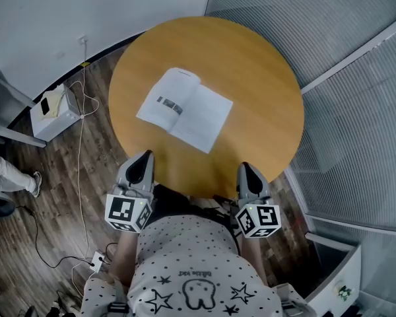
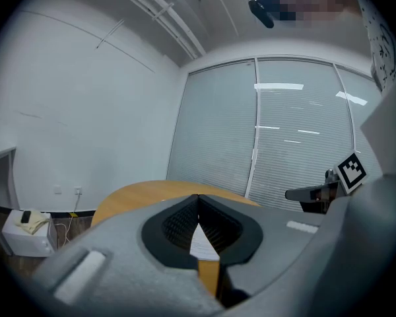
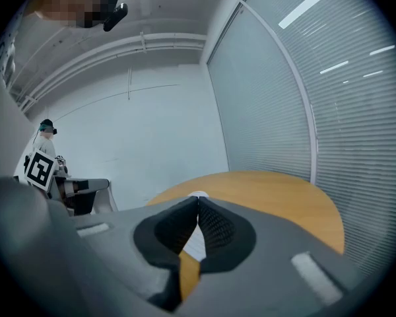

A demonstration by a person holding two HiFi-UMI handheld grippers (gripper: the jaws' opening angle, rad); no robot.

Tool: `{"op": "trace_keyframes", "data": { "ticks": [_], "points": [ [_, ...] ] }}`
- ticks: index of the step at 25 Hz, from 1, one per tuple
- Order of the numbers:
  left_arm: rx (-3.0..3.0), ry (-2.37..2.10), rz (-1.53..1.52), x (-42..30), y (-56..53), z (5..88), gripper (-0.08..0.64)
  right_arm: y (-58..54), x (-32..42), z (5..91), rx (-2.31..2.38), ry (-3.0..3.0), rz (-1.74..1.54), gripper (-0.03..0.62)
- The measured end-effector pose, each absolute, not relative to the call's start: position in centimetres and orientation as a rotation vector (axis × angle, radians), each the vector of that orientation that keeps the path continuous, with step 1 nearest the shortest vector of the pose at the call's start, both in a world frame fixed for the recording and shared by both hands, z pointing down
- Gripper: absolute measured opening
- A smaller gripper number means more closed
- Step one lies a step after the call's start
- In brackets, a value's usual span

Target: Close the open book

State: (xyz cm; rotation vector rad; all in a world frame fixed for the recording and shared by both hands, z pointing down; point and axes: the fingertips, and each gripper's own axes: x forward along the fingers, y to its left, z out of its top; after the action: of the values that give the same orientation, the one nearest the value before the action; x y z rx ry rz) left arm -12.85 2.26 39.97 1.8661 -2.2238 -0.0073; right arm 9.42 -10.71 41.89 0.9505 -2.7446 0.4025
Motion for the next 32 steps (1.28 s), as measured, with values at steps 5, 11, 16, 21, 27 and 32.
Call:
{"op": "trace_keyframes", "data": {
  "ticks": [5,11,16,21,27,32],
  "points": [
    [1.891,-2.206,-0.011,-13.6,1.4,39.9,0.009,-11.0,8.5,41.5,0.968,-2.749,0.396,0.005],
    [1.944,-2.165,-0.021,-15.3,0.2,39.4,0.009,-11.1,7.1,41.0,1.029,-2.729,0.396,0.005],
    [1.997,-2.106,0.007,-18.3,-0.5,39.1,0.009,-10.7,4.8,40.7,1.106,-2.698,0.422,0.005],
    [2.019,-2.103,0.045,-21.9,-1.6,38.5,0.009,-11.0,2.3,40.1,1.142,-2.686,0.425,0.005],
    [2.118,-1.998,0.105,-22.8,-3.1,39.4,0.009,-10.8,1.6,40.3,1.246,-2.632,0.430,0.005],
    [2.152,-1.928,0.108,-22.9,-4.3,40.2,0.009,-10.8,1.9,40.8,1.311,-2.590,0.451,0.005]
  ]
}}
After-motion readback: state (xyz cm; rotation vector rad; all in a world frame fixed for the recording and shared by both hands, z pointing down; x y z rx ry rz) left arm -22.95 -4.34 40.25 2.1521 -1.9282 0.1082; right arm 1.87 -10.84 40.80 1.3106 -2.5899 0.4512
